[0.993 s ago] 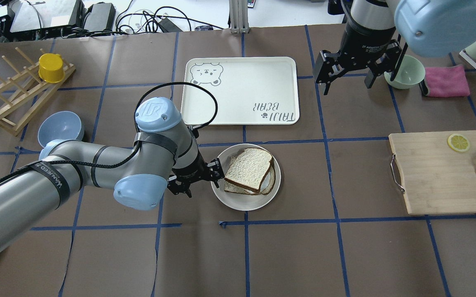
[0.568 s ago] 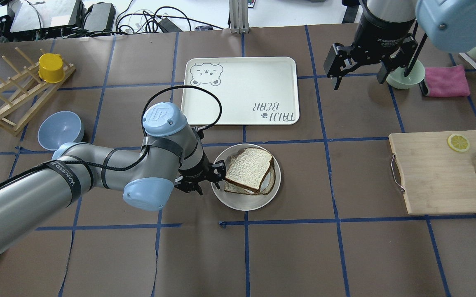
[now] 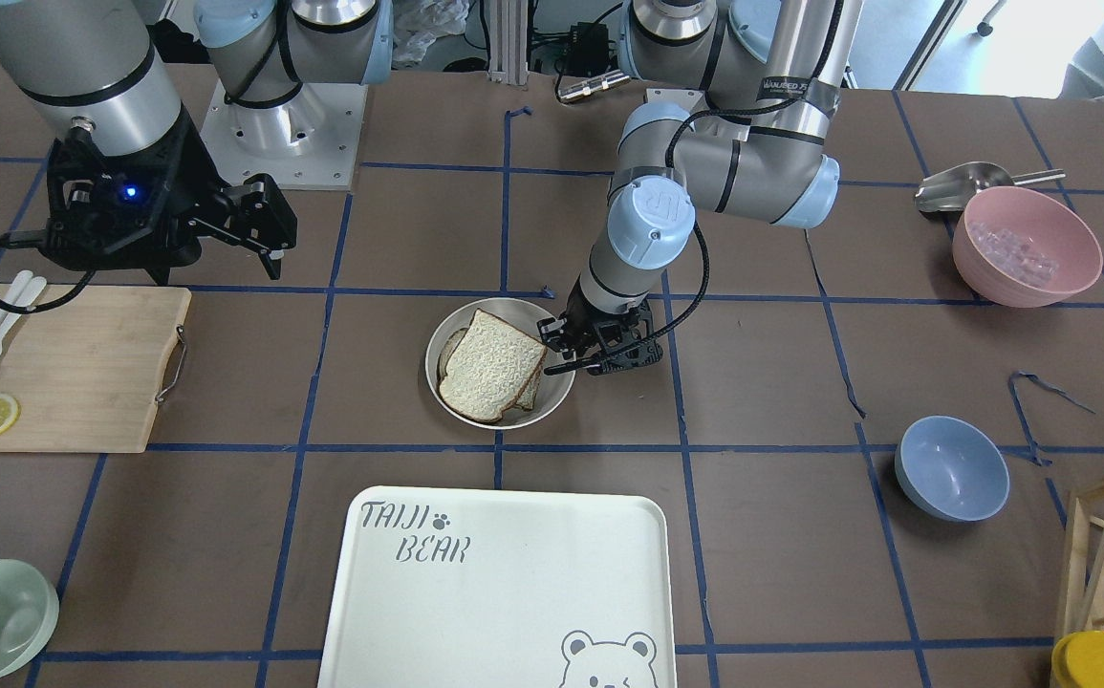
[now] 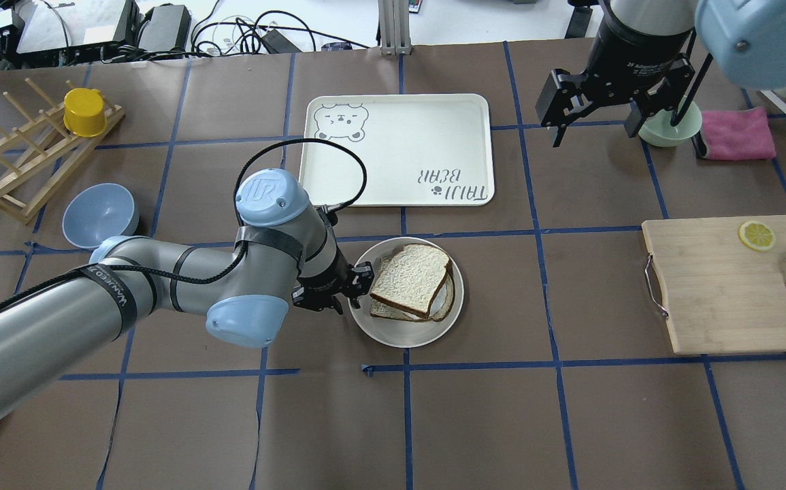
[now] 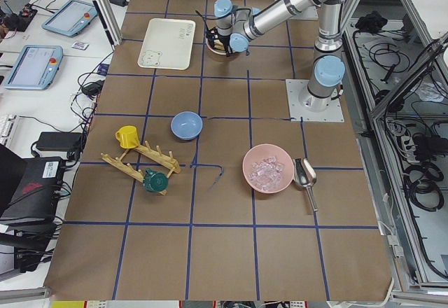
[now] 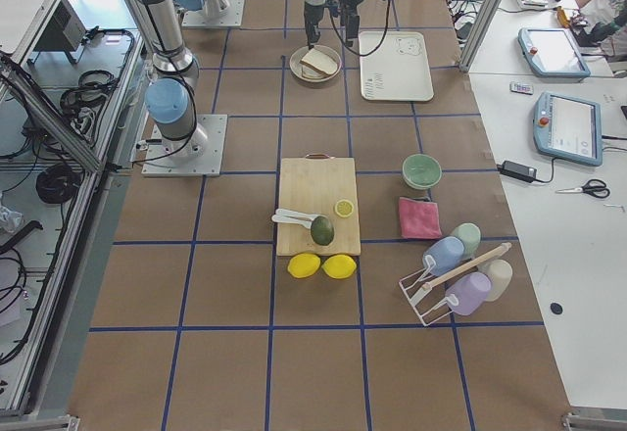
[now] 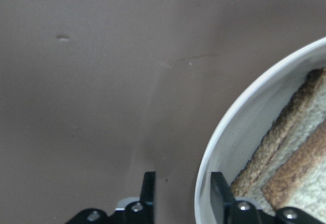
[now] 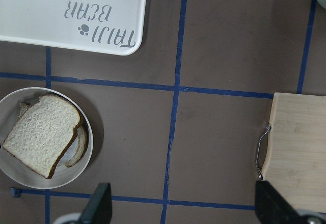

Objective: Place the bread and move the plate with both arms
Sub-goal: 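Grip the plate rim nearest the left gripper with the left gripper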

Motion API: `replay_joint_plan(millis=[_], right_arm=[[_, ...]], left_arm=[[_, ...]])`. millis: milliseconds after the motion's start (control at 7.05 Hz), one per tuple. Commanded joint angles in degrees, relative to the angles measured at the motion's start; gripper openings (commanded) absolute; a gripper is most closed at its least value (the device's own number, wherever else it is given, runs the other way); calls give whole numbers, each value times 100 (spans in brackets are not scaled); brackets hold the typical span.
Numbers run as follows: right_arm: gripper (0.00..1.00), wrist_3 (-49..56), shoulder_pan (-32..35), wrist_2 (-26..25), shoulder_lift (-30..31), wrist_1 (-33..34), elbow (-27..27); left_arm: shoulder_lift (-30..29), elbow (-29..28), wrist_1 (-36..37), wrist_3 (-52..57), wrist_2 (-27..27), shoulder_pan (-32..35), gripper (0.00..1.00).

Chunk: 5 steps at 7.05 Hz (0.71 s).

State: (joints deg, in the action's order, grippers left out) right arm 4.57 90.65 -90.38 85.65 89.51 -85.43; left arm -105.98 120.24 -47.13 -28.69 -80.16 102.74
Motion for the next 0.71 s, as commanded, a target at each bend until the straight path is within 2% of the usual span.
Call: replay_joint_plan(millis=[0, 426, 568], right_arm=[[100, -26, -4, 3, -5, 23, 0], [100, -27, -4, -15, 48, 32, 8], [100, -27, -4, -15, 48, 41, 0]], left_arm=[[25, -10, 37, 13, -9, 0, 0], [376, -45, 116, 249, 17, -61, 0], [498, -36, 90, 250, 218, -166, 0]])
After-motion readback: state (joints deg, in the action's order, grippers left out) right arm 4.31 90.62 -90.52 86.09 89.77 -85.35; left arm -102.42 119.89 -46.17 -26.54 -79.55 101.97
